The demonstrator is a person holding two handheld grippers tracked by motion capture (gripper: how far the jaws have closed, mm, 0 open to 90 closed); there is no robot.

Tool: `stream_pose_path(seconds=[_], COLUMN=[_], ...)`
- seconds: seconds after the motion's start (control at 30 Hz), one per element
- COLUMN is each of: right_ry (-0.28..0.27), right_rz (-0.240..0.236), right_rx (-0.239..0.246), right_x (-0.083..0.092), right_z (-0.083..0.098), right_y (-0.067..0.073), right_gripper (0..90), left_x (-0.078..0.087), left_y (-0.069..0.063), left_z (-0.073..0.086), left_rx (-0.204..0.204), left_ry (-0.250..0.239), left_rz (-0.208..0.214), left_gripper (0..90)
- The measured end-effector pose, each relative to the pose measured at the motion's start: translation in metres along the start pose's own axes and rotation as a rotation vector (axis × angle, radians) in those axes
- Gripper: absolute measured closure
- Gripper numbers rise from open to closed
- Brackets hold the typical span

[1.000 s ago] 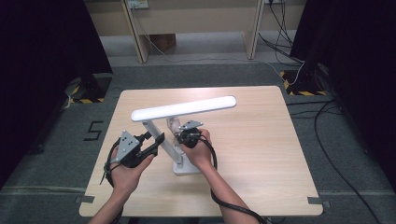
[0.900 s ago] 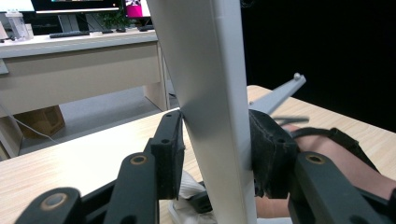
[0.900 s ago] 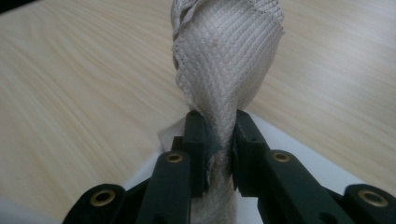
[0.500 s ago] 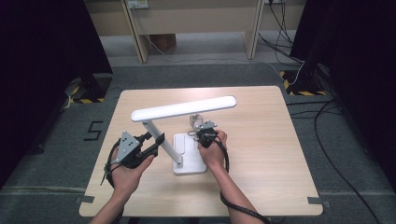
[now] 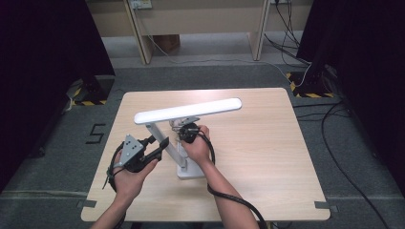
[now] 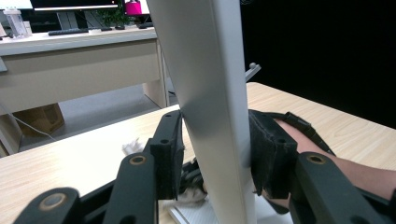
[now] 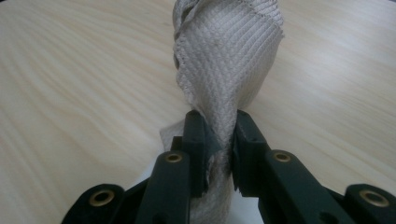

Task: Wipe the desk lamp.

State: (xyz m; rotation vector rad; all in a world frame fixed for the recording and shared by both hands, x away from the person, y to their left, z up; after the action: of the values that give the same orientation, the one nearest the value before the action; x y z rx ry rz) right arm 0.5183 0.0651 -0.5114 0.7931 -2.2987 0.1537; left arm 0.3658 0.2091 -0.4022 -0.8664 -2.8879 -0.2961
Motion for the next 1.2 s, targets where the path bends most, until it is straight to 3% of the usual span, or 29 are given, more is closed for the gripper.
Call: stream_pose_path(seconds=[0.13,0.23,0.43,0.67,0.77,0.8,0.87,1.0,1.1,1.13,1.2], right_ry=[0.013,0.007,0.007,0.035,0.036,0.037,0.032,-0.014,-0.090,-0.124,-0.140], right_rz=[0.053,0.065,0.125,0.217,0.293,0.338,0.346,0.352,0.384,0.373,0.290], right_rx=[-0.011,-0.052,-0.037,-0.059,-0.115,-0.158,-0.193,-0.190,-0.138,-0.132,-0.143], right_x=[0.004,0.007,0.021,0.046,0.062,0.071,0.082,0.109,0.129,0.137,0.144], right_z=[0.003,0.009,0.019,0.039,0.050,0.053,0.056,0.053,0.047,0.045,0.045], right_y=[-0.019,-0.030,-0.046,-0.082,-0.103,-0.112,-0.120,-0.121,-0.116,-0.111,-0.096], right_gripper=[78.0,78.0,78.0,77.9,76.6,73.2,60.8,48.1,45.4,47.8,56.2], left_x=[0.000,0.000,0.000,-0.001,-0.002,-0.003,-0.004,-0.005,-0.005,-0.005,-0.006], left_y=[-0.001,-0.001,-0.002,-0.002,-0.003,-0.003,-0.003,-0.003,-0.002,-0.002,-0.001], left_z=[0.000,0.001,0.003,0.003,0.004,0.004,0.003,0.003,0.004,0.004,0.004], left_rx=[0.001,0.004,0.006,0.005,0.004,0.005,0.005,0.002,0.001,0.003,0.002], left_ry=[0.001,0.001,0.001,0.004,0.007,0.009,0.008,0.010,0.010,0.010,0.010], left_rz=[-0.003,-0.004,-0.005,-0.009,-0.009,-0.009,-0.013,-0.016,-0.020,-0.023,-0.025], left_gripper=[57.3,57.3,57.4,57.4,57.4,57.6,57.9,58.4,59.0,59.3,59.9])
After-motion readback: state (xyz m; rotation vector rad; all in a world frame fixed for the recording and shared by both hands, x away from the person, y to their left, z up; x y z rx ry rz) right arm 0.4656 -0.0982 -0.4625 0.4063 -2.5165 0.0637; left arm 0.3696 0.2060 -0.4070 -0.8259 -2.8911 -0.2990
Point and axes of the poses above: each handheld gripper's, and its own axes: x roughly backward along the jaws, z roughly out of its underside, y roughly to its left, the point moved 3 cm from there along -x, roughly forward along the jaws, and after that the axes turned 8 degrees about -x, right-handed, at the moved point
